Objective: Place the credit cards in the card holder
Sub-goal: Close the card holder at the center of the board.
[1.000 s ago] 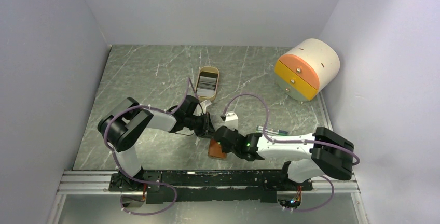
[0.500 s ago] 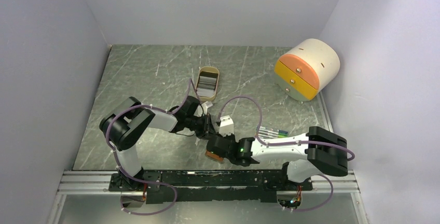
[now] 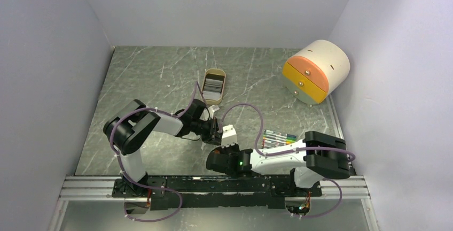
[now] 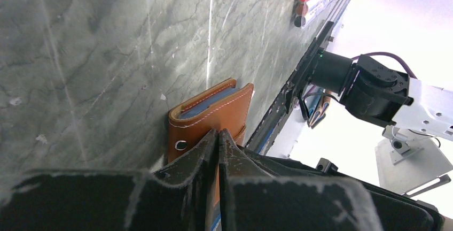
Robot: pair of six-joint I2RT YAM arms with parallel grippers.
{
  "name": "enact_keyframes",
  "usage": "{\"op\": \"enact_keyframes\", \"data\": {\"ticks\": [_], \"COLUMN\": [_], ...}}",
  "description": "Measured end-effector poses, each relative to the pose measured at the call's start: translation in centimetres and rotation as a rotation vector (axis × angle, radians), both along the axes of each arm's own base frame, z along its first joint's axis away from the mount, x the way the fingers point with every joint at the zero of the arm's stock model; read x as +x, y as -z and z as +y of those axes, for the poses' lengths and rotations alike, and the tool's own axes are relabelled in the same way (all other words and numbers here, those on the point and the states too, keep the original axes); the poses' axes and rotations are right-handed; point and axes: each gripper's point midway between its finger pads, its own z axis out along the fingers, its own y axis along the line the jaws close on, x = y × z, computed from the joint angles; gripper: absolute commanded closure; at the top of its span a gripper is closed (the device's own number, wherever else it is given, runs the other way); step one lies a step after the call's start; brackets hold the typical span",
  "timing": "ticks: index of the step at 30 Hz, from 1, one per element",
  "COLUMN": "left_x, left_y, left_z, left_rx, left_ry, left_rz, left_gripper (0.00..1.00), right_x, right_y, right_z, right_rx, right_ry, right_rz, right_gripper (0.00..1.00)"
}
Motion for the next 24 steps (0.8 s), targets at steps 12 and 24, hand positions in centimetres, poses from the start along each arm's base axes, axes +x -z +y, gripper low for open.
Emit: {"op": "enact_keyframes", "data": {"ticks": [12,24], "left_x": [1.7,7.6], "left_y": [-1.9,-18.4], "left_z": [0.6,4.3], "left_rx": [0.087,0.127], "left_ry": [-0.060,-0.330], "left_rz": [-0.069,-0.514], "left_gripper": [0.75,0.25], "right_x": [0.3,3.3], "right_y": [-2.7,-15.9], "right_z": [-0.3,-1.0], "right_rx": [-0.011,0.345], "right_ry": [-0.022,-0.013], "right_rz": [0.081,-0.051], "right_gripper": [0.61,0.01]}}
